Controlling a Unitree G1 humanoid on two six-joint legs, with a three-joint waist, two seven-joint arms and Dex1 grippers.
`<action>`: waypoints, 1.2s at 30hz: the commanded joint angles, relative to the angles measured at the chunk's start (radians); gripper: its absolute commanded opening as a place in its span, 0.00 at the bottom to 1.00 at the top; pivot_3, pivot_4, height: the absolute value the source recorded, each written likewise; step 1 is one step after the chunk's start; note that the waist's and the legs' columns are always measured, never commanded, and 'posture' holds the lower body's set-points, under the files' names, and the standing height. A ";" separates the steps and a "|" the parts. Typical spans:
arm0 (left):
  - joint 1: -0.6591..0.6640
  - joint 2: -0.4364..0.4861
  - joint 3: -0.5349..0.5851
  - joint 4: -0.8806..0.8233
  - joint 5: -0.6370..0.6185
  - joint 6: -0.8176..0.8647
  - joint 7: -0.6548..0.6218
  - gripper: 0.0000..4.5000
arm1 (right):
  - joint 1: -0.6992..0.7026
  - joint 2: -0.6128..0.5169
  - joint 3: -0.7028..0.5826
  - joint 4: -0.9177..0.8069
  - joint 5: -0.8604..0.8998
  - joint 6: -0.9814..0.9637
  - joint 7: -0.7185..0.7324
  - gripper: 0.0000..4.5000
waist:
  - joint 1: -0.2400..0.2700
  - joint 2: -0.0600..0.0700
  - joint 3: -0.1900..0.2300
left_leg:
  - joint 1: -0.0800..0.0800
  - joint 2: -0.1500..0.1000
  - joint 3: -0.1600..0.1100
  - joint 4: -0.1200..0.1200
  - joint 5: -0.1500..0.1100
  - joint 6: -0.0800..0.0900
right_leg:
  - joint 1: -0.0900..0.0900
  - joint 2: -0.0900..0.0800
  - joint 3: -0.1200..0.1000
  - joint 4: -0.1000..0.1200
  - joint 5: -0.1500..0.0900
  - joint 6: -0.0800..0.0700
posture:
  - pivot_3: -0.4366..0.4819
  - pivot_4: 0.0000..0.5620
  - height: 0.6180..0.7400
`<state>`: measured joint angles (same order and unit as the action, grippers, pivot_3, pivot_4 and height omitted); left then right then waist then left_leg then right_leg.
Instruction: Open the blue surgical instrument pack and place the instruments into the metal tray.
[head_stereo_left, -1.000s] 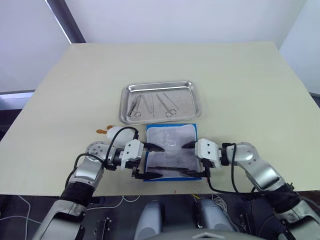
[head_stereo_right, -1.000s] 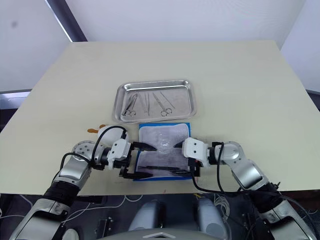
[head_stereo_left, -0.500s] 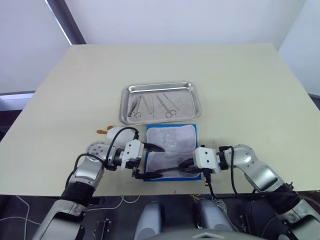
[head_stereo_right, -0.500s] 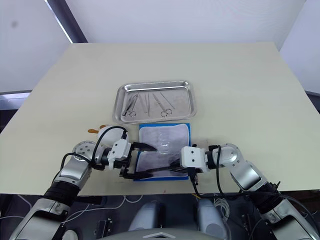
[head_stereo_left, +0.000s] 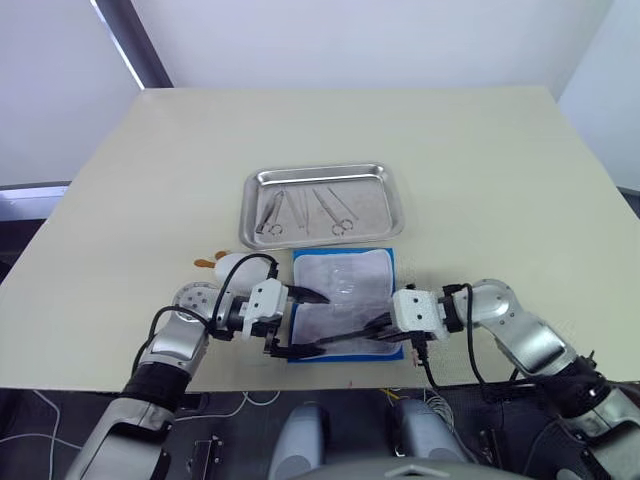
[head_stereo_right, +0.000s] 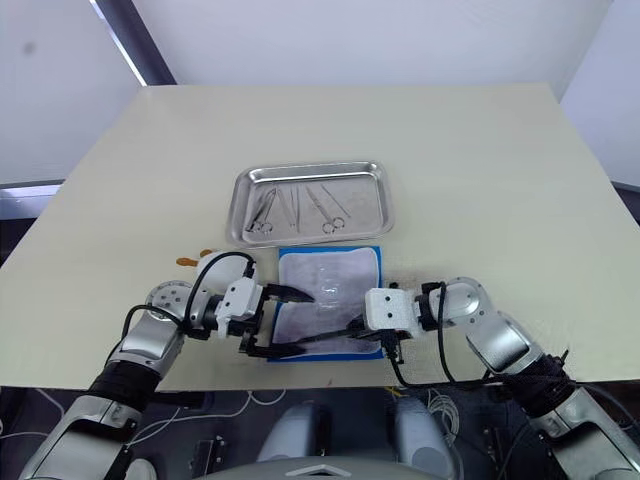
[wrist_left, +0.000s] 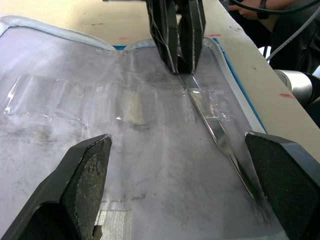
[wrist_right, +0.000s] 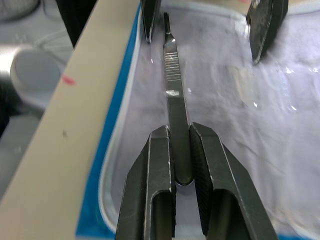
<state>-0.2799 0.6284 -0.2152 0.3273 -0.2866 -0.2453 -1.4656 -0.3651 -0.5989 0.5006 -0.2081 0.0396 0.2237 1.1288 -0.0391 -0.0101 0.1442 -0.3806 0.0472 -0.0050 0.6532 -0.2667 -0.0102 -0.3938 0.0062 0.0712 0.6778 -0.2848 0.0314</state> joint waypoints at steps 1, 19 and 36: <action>0.038 0.008 -0.042 0.064 0.068 0.036 0.003 1.00 | -0.019 -0.026 -0.015 -0.080 -0.010 0.046 0.009 0.01 | 0.000 0.000 0.000 | 0.000 0.000 0.000 0.000 0.000 0.000 | 0.000 0.000 0.000 0.000 0.000 0.000 | 0.48 0.27 1.00; 0.023 0.004 -0.046 0.084 0.070 0.025 -0.005 1.00 | -0.047 -0.160 -0.059 -0.252 0.007 0.191 0.052 0.01 | 0.001 0.000 0.001 | -0.001 0.000 0.000 0.000 0.000 0.000 | 0.000 0.000 0.000 0.000 0.000 0.000 | 0.48 0.27 1.00; 0.014 -0.003 -0.047 0.104 0.072 0.013 -0.004 1.00 | 0.022 -0.348 -0.228 -0.261 0.087 0.167 0.103 0.01 | 0.004 0.000 0.001 | -0.001 -0.001 0.000 0.000 0.000 0.000 | 0.000 -0.001 0.000 0.000 0.000 0.000 | 0.48 0.27 1.00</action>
<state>-0.2997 0.6207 -0.2264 0.3475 -0.2866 -0.2577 -1.4767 -0.3421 -0.9301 0.3273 -0.4373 0.1026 0.4061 1.2204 -0.0353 -0.0103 0.1455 -0.3813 0.0465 -0.0049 0.6533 -0.2667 -0.0102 -0.3940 0.0050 0.0709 0.6774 -0.2849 0.0315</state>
